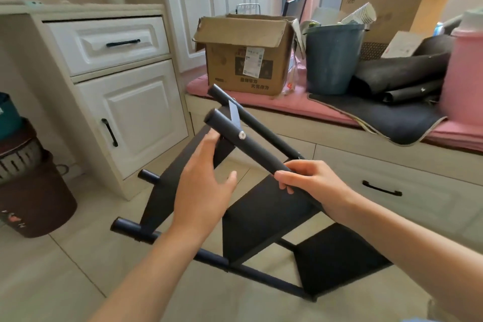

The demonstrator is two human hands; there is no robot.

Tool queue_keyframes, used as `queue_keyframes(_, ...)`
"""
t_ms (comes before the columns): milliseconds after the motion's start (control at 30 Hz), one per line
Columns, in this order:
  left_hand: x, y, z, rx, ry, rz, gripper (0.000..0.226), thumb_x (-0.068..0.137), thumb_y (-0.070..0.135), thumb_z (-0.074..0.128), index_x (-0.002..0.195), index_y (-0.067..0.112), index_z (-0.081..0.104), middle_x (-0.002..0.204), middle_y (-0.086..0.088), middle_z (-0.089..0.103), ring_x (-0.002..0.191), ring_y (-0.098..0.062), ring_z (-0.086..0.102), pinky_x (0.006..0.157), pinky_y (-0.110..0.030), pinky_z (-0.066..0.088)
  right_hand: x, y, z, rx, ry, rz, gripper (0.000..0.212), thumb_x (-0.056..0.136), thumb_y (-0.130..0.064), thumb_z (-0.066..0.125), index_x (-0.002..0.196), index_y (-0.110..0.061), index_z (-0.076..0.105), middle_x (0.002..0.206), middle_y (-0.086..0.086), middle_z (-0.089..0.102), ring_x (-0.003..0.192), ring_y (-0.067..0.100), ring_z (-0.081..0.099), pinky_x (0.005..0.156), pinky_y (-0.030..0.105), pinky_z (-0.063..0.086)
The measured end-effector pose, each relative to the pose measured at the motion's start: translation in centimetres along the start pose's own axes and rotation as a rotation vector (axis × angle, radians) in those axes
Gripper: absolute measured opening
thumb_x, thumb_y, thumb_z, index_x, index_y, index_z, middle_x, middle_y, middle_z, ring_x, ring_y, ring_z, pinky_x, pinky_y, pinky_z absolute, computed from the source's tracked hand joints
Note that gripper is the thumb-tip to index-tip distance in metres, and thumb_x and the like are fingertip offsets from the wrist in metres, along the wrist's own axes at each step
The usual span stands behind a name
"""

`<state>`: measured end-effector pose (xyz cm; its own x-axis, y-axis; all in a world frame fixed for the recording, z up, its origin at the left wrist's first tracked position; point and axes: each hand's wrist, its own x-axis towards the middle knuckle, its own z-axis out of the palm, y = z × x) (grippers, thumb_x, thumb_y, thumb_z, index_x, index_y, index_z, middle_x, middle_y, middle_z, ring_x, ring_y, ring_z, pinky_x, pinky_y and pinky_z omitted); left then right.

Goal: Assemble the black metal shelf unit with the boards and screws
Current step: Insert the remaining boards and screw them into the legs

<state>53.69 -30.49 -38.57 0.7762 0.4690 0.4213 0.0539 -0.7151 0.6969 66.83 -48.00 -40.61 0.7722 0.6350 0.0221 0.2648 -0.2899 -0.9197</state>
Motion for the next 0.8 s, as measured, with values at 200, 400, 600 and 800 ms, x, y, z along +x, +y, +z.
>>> queue_keyframes(200, 1.6, 3.5, 2.0, 0.176, 0.121, 0.182, 0.062, 0.095, 0.020, 0.067, 0.151, 0.022, 0.041, 0.149, 0.001, 0.052, 0.141, -0.020, 0.046, 0.112, -0.047, 0.044, -1.6, 0.3, -2.2, 0.167, 0.071, -0.017, 0.048, 0.068, -0.060, 0.065, 0.081, -0.015, 0.074, 0.079, 0.001, 0.068, 0.077, 0.009, 0.062, 0.081, 0.025, 0.049)
queue_keyframes(400, 2.4, 7.4, 4.6, 0.224, 0.140, 0.311, 0.055, 0.091, 0.014, 0.072, 0.143, 0.014, 0.055, 0.141, -0.006, 0.060, 0.131, -0.028, 0.057, 0.108, -0.048, 0.045, -3.1, 2.2, -5.3, 0.271, 0.120, 0.010, 0.051, 0.069, -0.064, 0.064, 0.083, -0.017, 0.075, 0.078, 0.001, 0.067, 0.075, 0.009, 0.062, 0.078, 0.028, 0.046)
queue_keyframes(600, 2.0, 11.2, 7.9, 0.252, 0.175, 0.514, 0.053, 0.079, 0.002, 0.082, 0.130, 0.006, 0.066, 0.128, -0.015, 0.067, 0.117, -0.038, 0.064, 0.095, -0.056, 0.051, -5.9, 4.1, -8.4, 0.456, 0.146, 0.189, 0.075, 0.075, -0.087, 0.042, 0.080, -0.020, 0.075, 0.081, 0.005, 0.066, 0.071, 0.011, 0.062, 0.083, 0.033, 0.042)
queue_keyframes(800, 0.4, 14.1, 10.7, 0.293, 0.169, 0.657, 0.057, 0.073, -0.001, 0.087, 0.126, 0.009, 0.069, 0.124, -0.014, 0.069, 0.112, -0.037, 0.068, 0.091, -0.052, 0.054, -9.9, 5.8, -10.0, 0.609, 0.331, 0.238, 0.075, 0.085, -0.074, 0.036, 0.074, -0.010, 0.074, 0.074, 0.009, 0.064, 0.065, 0.015, 0.061, 0.075, 0.034, 0.043)
